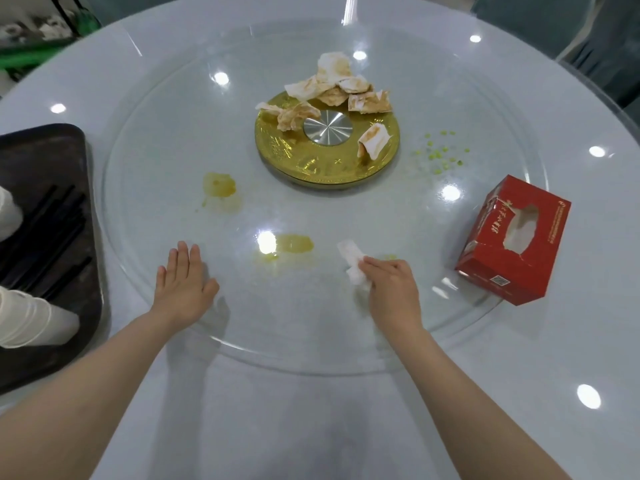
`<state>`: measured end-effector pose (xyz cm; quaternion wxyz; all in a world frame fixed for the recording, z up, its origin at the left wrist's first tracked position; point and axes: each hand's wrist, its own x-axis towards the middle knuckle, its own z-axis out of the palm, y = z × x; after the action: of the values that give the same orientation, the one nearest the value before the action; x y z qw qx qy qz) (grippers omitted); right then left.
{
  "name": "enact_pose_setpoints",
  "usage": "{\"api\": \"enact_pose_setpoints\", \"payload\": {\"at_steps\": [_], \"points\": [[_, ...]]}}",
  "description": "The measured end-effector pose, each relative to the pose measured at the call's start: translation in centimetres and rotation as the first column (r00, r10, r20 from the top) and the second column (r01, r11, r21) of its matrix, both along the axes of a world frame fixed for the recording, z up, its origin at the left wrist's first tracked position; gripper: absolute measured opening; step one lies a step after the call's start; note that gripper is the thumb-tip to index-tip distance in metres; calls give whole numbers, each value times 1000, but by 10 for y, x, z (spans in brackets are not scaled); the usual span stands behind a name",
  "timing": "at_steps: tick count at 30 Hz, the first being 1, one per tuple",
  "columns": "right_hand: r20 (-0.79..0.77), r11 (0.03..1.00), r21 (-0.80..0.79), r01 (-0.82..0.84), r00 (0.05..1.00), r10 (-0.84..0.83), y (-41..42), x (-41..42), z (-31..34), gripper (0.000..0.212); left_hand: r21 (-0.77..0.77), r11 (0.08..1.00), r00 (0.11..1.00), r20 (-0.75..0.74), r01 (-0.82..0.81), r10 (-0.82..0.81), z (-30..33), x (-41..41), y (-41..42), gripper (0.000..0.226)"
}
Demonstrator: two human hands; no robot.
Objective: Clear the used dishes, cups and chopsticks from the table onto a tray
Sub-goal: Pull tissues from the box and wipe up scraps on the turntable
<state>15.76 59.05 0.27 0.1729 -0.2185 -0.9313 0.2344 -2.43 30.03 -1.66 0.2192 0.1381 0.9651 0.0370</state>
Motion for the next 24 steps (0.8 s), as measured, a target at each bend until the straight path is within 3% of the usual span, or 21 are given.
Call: {"api": "enact_pose_setpoints", "payload": {"at_steps": [2, 8, 16, 19, 24], "points": [[-75, 987, -12, 158, 984, -159, 20, 4, 4, 39, 5, 1000, 1000, 5, 2, -2, 1, 1, 1, 70], [71, 935, -19, 354, 933, -352, 36, -3, -12, 38, 11, 1000, 1000, 13, -6, 6, 3, 9, 5, 71], [-23, 1000, 0, -12, 1000, 12, -66, 15, -7, 45, 33, 999, 1000, 12, -19, 19, 5, 15, 9, 71], [-9, 999, -14, -38, 999, 38, -54, 26, -4, 32, 53, 998, 1000, 13, -19, 18, 8, 22, 13, 71], [-20, 996, 37, 86, 996, -85, -6, 58, -4, 37, 58, 996, 996, -65, 67, -63, 17, 41, 18, 74]]}}
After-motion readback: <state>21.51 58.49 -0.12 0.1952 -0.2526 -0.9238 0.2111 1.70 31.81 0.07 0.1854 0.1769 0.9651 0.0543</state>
